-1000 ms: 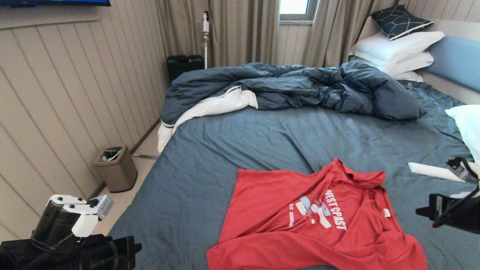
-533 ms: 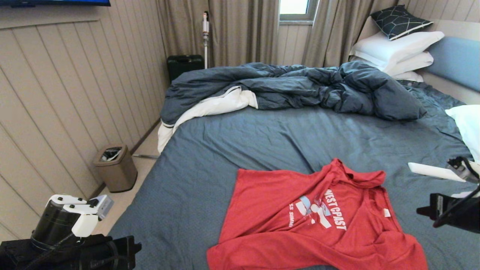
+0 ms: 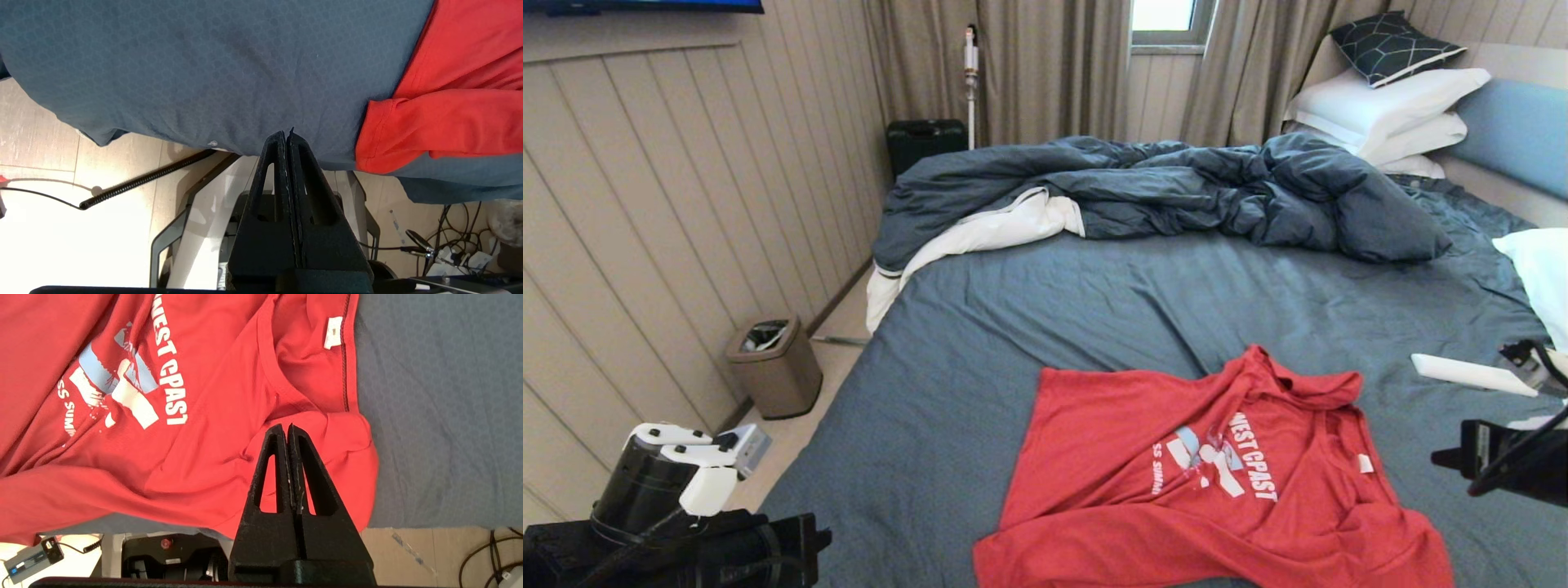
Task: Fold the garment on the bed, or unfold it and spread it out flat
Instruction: Unford the red T-shirt
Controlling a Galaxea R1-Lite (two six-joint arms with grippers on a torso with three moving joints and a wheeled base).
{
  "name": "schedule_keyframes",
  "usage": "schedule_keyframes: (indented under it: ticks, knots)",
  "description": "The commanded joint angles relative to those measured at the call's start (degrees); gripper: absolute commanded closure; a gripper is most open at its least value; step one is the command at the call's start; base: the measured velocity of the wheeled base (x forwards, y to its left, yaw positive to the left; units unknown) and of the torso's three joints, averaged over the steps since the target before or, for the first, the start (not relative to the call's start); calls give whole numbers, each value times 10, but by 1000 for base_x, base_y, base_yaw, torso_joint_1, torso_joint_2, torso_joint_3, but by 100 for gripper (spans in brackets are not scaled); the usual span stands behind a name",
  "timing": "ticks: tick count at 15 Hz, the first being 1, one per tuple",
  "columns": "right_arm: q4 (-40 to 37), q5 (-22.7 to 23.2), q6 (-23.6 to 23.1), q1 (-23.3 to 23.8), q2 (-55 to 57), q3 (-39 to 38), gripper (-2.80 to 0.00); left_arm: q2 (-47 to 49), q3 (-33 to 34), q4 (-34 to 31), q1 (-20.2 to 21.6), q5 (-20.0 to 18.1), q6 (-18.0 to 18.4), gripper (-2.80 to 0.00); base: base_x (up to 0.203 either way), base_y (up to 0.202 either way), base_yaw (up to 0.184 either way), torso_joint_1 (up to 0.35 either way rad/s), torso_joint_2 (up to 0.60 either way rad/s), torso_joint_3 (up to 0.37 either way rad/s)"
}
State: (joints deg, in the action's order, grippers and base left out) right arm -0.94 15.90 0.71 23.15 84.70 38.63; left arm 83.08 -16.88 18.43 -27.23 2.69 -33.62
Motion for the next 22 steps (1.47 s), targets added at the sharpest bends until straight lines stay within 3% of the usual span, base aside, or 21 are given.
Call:
schedule_keyframes:
  ticks: [1,22]
  knots:
    - [0,1,0,0,-1,1,0,1,0,1,0,0,-2,0,0,0,0,0,0,0]
    - [1,3,-11,5,21,47,0,-4,-10,1,0,1,-12,0,0,0,0,0,0,0]
